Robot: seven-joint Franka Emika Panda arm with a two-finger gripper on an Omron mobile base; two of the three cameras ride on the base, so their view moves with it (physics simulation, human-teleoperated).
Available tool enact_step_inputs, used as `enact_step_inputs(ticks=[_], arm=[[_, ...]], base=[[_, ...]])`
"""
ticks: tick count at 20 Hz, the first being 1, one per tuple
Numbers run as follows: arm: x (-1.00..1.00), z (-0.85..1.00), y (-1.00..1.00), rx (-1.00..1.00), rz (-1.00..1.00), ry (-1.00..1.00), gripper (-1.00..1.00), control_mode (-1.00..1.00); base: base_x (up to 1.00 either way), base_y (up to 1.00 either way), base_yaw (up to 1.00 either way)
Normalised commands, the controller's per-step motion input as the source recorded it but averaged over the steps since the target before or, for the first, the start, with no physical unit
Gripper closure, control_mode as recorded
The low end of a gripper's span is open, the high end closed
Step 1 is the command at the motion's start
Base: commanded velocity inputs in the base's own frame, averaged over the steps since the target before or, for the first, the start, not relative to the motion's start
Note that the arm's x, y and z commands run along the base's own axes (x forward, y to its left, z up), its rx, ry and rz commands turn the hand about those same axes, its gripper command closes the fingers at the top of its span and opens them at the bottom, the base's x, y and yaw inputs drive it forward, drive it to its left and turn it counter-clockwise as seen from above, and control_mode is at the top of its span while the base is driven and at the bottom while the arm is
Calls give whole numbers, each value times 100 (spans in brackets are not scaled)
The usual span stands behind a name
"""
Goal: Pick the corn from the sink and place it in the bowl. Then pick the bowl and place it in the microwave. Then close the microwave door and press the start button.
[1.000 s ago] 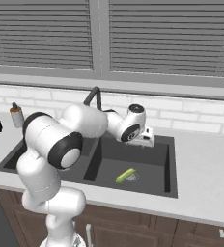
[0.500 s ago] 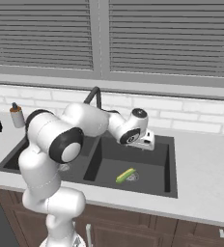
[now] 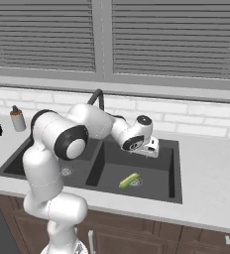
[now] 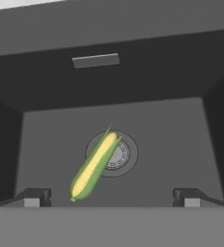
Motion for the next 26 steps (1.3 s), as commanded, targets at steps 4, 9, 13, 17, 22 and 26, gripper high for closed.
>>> enact_step_inputs(ticks=[4,9,13,17,22,26], arm=[[0,-20,1,0,0,1,-100,-100],[-5,-35,7,0,0,1,-100,-100],[0,-33,11,0,0,0,-100,-100],[0,-31,10,0,0,0,-100,-100],[2,-20,2,0,0,0,-100,-100],[6,-16,0,0,0,0,-100,-100]], base=[[0,0,0],[0,0,0],[0,0,0],[0,0,0],[0,0,0],[0,0,0]])
